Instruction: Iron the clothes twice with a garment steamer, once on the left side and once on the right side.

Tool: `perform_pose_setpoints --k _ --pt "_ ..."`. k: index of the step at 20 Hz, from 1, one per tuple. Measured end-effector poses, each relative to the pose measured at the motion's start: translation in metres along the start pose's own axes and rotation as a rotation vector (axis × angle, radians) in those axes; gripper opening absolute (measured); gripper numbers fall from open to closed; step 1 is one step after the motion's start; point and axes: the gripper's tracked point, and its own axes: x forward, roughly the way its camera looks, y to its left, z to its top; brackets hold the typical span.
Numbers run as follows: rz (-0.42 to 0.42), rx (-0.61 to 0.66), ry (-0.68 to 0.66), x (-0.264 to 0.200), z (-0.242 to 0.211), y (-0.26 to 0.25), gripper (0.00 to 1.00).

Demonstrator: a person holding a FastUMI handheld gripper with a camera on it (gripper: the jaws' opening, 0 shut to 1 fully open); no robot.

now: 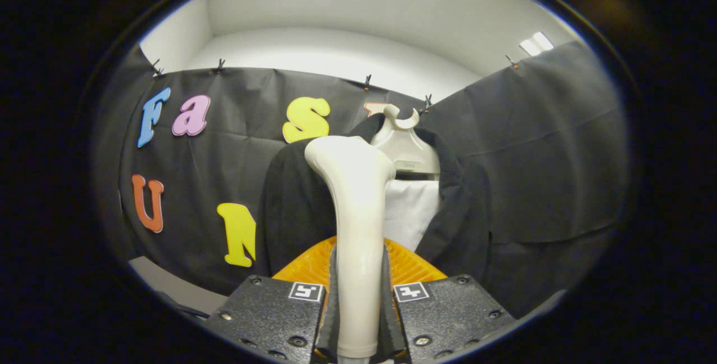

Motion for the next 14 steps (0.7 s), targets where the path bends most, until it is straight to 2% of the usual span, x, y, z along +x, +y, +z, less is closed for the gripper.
perform_pose_setpoints --k 8,14 --pt "-0.035 -0.11 -0.013 -0.007 -0.039 0.006 0.33" --pt "-0.048 -0.152 0.058 -0.02 -0.087 0.003 0.33"
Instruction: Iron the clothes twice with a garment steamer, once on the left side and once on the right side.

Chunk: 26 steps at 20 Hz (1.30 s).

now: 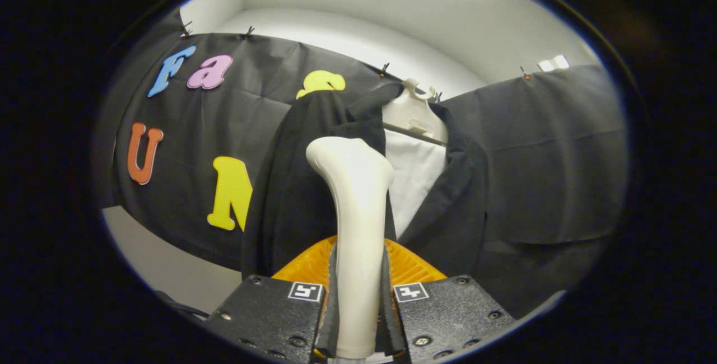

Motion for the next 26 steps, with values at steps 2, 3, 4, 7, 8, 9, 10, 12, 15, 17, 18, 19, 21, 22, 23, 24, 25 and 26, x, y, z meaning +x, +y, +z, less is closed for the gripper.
perform_pose_setpoints --k 2,3,4,7,8,9,10,12,15,17,18,19,21,22,23,24,25,26 --pt "-0.002 -0.001 0.024 -0.003 -0.015 -0.002 0.33" --pt "-0.001 -0.004 0.038 -0.006 -0.022 -0.001 0.33" --pt "0.0 -0.006 0.051 -0.008 -0.03 -0.001 0.33" --pt "-0.001 -0.011 0.091 -0.015 -0.052 -0.001 0.33" --pt "0.003 -0.007 0.107 -0.018 -0.061 -0.001 0.33" --pt "0.005 -0.007 0.123 -0.02 -0.069 0.0 0.33" --pt "0.004 -0.008 0.138 -0.023 -0.077 -0.001 0.33" --pt "0.007 -0.001 0.172 -0.028 -0.093 -0.001 0.33" --pt "0.022 0.021 0.238 -0.037 -0.119 0.0 0.33" --pt "0.033 0.033 0.285 -0.042 -0.138 0.002 0.33" --pt "0.038 0.044 0.308 -0.045 -0.148 0.003 0.33" --pt "0.038 0.047 0.33 -0.047 -0.157 0.002 0.33" --pt "0.032 0.046 0.362 -0.05 -0.175 0.0 0.33" --pt "0.029 0.043 0.378 -0.053 -0.184 -0.001 0.33" --pt "0.027 0.039 0.394 -0.056 -0.192 -0.002 0.33" --pt "0.025 0.037 0.407 -0.06 -0.2 -0.002 0.33" --pt "0.026 0.036 0.421 -0.061 -0.208 -0.001 0.33" --pt "0.031 0.039 0.432 -0.064 -0.214 0.001 0.33"
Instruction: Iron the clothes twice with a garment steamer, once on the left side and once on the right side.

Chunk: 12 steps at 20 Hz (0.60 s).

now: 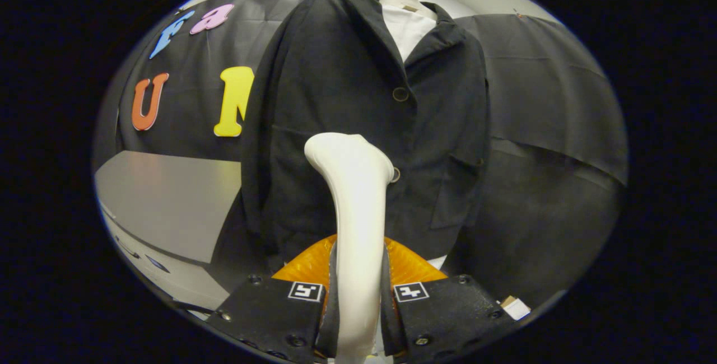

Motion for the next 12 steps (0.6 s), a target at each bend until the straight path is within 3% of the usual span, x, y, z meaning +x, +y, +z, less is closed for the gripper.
perform_pose_setpoints --k 12 --pt "0.06 0.044 0.198 0.0 -0.094 0.002 0.33"
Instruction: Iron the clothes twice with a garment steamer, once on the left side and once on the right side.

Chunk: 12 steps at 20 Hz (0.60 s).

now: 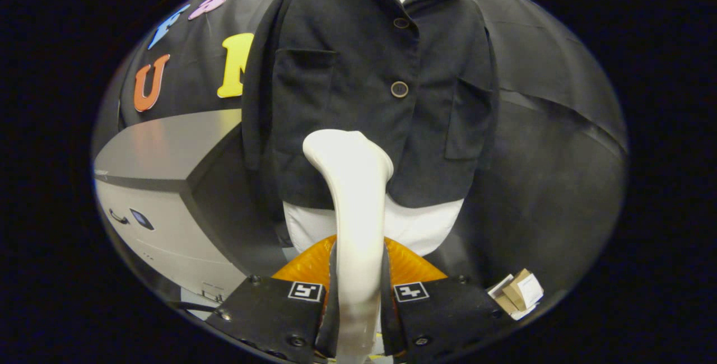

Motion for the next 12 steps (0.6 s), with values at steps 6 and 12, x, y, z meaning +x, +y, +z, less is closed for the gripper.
perform_pose_setpoints --k 6,12 --pt "0.03 0.098 -0.078 -0.047 0.033 -0.043 0.33" --pt "-0.034 0.206 -0.25 -0.119 0.111 -0.123 0.33"
